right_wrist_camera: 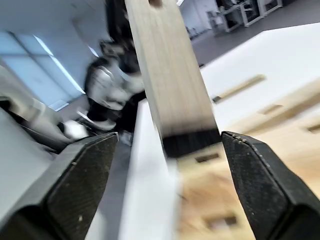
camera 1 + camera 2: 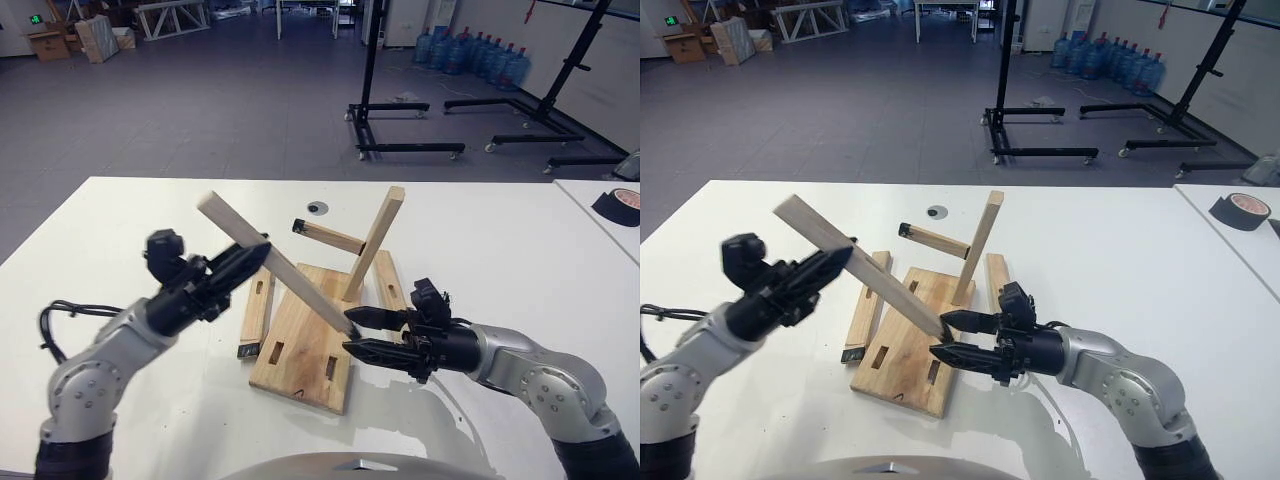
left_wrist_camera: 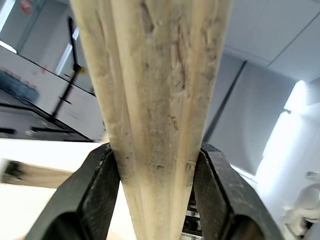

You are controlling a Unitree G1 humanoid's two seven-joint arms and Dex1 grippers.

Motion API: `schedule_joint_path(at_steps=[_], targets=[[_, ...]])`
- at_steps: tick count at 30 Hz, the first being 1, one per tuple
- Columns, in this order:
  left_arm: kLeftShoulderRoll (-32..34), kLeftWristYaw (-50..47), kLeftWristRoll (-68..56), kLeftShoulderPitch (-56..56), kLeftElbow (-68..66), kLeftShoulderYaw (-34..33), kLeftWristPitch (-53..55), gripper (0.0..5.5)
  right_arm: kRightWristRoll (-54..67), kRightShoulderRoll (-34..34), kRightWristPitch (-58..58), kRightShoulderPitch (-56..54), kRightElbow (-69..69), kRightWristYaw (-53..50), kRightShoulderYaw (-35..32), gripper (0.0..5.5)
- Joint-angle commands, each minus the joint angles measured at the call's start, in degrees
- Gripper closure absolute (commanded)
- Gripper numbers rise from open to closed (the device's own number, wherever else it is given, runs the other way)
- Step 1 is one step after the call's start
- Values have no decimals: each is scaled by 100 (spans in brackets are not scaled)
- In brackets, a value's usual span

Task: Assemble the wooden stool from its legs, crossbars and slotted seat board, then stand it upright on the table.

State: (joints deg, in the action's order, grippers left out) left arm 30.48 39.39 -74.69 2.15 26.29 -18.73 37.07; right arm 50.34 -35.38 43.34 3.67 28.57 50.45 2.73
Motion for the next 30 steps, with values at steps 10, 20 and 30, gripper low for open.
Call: schedule_joint_path(at_steps=[10,20,30], targets=[[736,136,32,-125,-98,-539,314,349,-3430,-15,-861,-411,177,-1196,1863,172],[447,-131,25,172,232,-524,221,349,-4916,-1385,-1065,-814,558,-163,2971,172],[180,-195,198,510,450,-505,-7,349,-5654,-1934,-1759,-919,556,338,2989,172]])
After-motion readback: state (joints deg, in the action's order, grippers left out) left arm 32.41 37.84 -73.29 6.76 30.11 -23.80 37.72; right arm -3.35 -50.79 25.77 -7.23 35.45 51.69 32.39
